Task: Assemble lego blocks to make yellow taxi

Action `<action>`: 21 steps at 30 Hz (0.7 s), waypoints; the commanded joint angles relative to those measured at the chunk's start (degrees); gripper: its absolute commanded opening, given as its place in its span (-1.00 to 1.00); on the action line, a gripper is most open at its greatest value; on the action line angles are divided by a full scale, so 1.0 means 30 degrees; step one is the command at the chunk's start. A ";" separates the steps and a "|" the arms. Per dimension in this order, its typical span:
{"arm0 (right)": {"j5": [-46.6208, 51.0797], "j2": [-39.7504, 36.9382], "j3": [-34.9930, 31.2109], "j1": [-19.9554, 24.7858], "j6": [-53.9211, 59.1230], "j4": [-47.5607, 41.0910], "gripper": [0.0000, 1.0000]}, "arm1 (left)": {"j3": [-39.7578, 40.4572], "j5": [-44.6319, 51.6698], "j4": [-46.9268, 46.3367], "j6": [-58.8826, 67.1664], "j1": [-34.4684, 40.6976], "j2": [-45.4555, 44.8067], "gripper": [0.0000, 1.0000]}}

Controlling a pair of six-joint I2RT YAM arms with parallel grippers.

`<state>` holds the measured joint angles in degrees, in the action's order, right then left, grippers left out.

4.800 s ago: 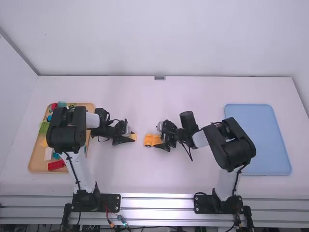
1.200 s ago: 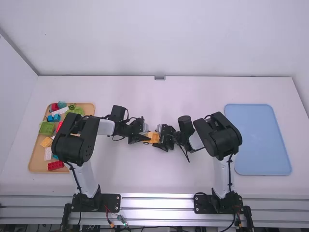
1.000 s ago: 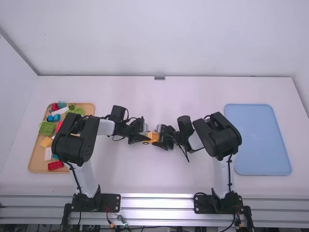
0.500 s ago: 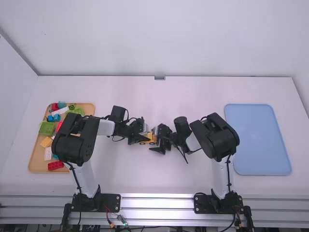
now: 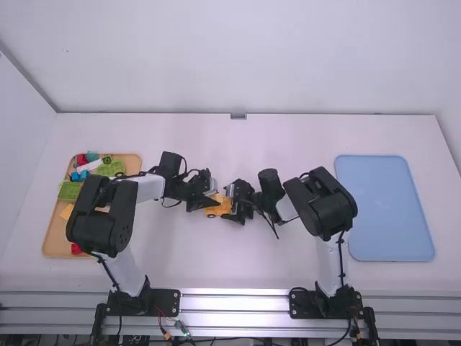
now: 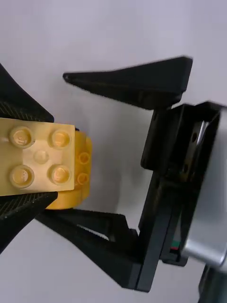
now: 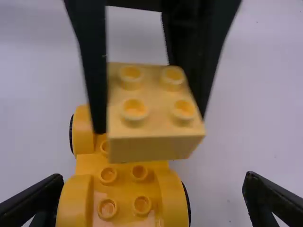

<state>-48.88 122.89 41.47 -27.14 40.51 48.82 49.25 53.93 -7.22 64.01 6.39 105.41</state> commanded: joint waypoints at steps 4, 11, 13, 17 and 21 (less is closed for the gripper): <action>-0.0240 0.0437 0.0787 -0.0750 0.1399 -0.1705 0.98 | 0.0117 0.0525 -0.1086 0.1144 -0.0787 -0.0386 -0.97; -0.0153 0.0437 0.2470 -0.0918 0.2011 -0.5136 0.91 | -0.0291 0.1668 -0.1785 0.2951 -0.1501 -0.0386 -0.97; -0.0109 0.0437 0.2608 -0.0918 0.2018 -0.5362 0.87 | -0.0612 0.1690 -0.1362 0.2958 -0.1472 -0.0379 -0.97; -0.0117 0.0437 0.2667 -0.0969 0.2025 -0.5493 0.64 | -0.1064 0.1253 -0.0583 0.2361 -0.1479 -0.0379 -0.97; -0.0117 0.0437 0.2652 -0.0954 0.2011 -0.5544 0.35 | -0.1107 0.0743 -0.0277 0.1523 -0.1494 -0.0386 -0.97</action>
<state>-48.90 122.89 48.80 -30.00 46.57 32.29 46.37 56.01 -7.99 70.06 1.98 105.41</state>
